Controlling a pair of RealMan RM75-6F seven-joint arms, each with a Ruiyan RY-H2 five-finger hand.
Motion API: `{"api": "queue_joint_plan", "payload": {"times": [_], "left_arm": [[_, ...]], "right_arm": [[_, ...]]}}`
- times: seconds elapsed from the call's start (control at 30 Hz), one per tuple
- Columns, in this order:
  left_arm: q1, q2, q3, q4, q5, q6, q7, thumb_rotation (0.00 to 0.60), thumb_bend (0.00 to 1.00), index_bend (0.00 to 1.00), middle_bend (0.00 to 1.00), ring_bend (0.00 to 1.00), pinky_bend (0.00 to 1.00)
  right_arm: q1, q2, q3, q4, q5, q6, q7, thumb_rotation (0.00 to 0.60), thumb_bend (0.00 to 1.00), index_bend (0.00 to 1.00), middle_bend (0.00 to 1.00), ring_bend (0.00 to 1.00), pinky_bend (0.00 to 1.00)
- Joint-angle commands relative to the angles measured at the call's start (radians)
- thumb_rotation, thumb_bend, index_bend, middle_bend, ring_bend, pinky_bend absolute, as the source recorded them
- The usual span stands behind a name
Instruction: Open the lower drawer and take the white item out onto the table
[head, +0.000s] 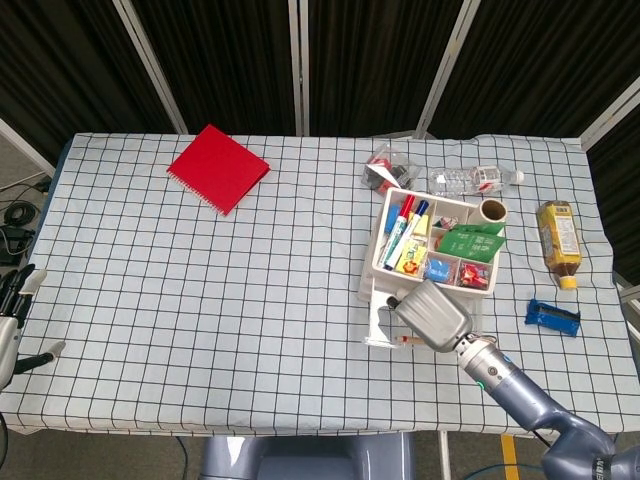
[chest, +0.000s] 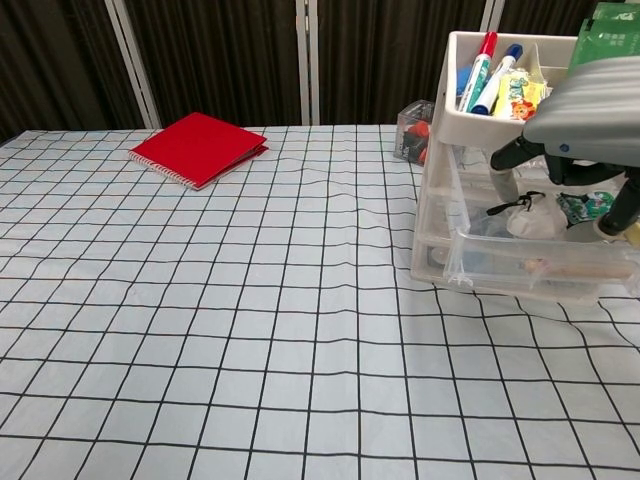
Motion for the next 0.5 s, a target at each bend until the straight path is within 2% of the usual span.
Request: {"api": "queue_joint_plan", "payload": {"times": [0.03, 0.33, 0.5], "left_arm": [[-0.001, 0.000, 0.001, -0.001, 0.002, -0.001, 0.000, 0.600, 0.12, 0.00, 0.00, 0.00, 0.00], [0.000, 0.004, 0.001, -0.001, 0.000, 0.000, -0.007, 0.600, 0.12, 0.00, 0.00, 0.00, 0.00], [0.000, 0.005, 0.000, -0.002, -0.001, -0.001, -0.009, 0.600, 0.12, 0.00, 0.00, 0.00, 0.00]], "right_arm": [[-0.001, -0.012, -0.005, 0.012, -0.009, 0.011, -0.001, 0.600, 0.10, 0.49, 1.00, 1.00, 0.75], [-0.003, -0.041, -0.021, 0.046, -0.062, 0.038, 0.033, 0.600, 0.10, 0.59, 1.00, 1.00, 0.75], [-0.004, -0.044, -0.028, 0.052, -0.078, 0.042, 0.052, 0.600, 0.16, 0.64, 1.00, 1.00, 0.75]]}}
